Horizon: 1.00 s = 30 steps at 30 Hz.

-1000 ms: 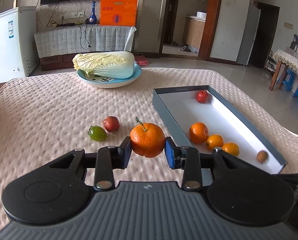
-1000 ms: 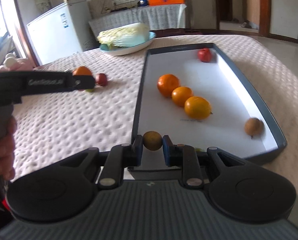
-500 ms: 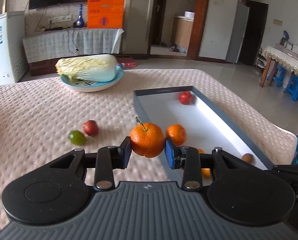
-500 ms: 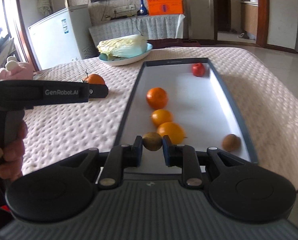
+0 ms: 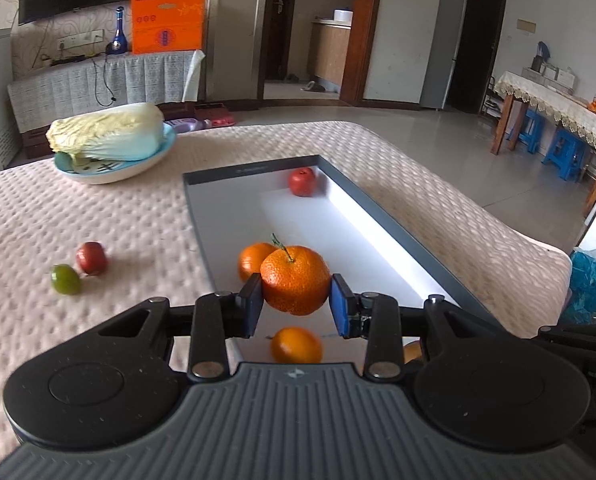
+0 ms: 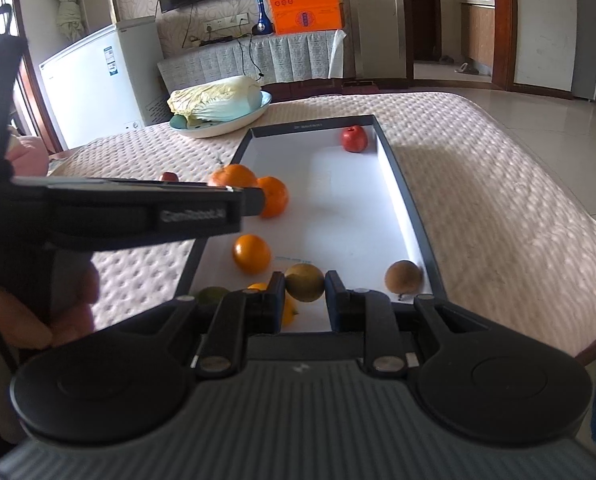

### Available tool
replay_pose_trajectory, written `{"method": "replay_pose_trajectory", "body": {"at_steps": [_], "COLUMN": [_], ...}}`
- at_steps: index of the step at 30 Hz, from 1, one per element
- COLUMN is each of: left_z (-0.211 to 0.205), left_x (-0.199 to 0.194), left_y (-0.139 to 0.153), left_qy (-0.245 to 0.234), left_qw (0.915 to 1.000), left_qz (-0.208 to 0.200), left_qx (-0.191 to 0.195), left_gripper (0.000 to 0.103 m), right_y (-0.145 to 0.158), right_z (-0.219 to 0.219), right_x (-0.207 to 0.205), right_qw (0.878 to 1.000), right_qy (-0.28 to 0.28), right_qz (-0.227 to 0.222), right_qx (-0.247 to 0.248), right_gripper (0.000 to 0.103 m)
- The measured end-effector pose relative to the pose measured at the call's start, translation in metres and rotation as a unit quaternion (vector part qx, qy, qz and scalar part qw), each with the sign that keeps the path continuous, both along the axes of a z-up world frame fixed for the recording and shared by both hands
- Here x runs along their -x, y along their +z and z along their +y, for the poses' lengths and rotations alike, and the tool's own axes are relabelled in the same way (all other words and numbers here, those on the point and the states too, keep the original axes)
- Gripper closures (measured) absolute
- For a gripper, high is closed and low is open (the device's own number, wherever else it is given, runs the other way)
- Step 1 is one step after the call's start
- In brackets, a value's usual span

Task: Organize fruits
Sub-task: 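Open the left gripper to drop the tangerine while the right drops the brown fruit into the box, then move both tools back toward the green lime and red apple on the bed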

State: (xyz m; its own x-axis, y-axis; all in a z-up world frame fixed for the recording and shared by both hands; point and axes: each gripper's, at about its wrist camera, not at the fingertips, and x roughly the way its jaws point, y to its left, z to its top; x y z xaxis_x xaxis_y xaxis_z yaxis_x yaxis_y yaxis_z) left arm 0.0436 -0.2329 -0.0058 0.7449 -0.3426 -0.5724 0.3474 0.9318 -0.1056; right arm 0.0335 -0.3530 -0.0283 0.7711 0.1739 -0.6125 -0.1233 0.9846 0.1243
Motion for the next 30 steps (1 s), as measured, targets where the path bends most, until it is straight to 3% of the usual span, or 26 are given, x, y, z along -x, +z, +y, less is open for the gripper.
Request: {"method": "replay_pose_trajectory", "body": {"at_steps": [10, 12, 15, 30], "left_z": [-0.015, -0.012, -0.008, 0.029], "left_x": [-0.010, -0.008, -0.005, -0.004], "left_y": [-0.009, -0.006, -0.002, 0.009], "left_qy": [-0.007, -0.006, -0.012, 0.040], "left_qw": [0.9999, 0.9999, 0.9998, 0.9988], "left_qz": [0.009, -0.002, -0.013, -0.026], "left_qx": [-0.011, -0.009, 0.002, 0.013], "left_gripper": [0.059, 0.048, 0.043, 0.042], "right_y": [0.001, 0.001, 0.000, -0.005], "right_z": [-0.008, -0.010, -0.011, -0.019], "right_x": [0.000, -0.002, -0.008, -0.041], "right_qw": [1.000, 1.000, 1.000, 0.999], "right_qy": [-0.005, -0.008, -0.012, -0.047], "right_qz": [-0.004, -0.007, -0.009, -0.018], "right_qx": [-0.005, -0.005, -0.003, -0.020], "right_gripper": [0.079, 0.078, 0.078, 0.077]}}
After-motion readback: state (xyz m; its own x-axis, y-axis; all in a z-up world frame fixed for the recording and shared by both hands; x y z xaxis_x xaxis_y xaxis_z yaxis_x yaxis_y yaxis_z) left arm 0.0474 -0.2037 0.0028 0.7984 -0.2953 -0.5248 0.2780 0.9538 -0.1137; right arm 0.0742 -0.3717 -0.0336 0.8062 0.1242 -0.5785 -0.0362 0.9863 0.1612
